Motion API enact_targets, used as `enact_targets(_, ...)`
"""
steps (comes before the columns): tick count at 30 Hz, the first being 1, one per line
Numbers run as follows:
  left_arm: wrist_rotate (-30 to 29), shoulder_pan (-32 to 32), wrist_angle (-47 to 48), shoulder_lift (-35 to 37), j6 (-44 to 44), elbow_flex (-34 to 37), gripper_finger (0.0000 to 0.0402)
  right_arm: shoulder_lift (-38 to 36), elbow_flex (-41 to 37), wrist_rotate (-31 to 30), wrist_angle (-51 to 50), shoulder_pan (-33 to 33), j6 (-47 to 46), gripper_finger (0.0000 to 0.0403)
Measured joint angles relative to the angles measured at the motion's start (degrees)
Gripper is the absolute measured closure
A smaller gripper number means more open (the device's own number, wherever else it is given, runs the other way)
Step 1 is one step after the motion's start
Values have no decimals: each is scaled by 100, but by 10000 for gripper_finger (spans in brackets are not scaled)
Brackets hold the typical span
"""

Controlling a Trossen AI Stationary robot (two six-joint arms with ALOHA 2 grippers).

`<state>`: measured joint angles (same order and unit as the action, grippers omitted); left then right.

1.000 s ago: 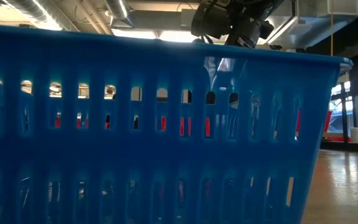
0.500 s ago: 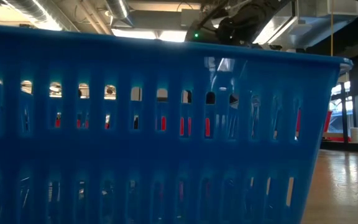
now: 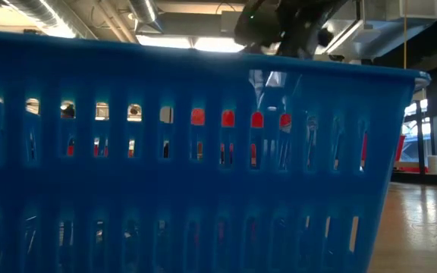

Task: Stack baskets on shelf by color
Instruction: Stack the bottom red bin on top of the other red bin on the shelf

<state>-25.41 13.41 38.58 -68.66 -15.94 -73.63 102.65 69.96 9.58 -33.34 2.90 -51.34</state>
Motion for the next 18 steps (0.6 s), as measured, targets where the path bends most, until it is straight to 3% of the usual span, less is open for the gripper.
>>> enact_targets(10,-2,2,-5,0,572,0,347,-2045,3,-1407,-1989,76,-892,401)
enact_targets(18,-4,0,-8,0,894,0,347,-3504,5,-2197,-3969,926,-1169,402)
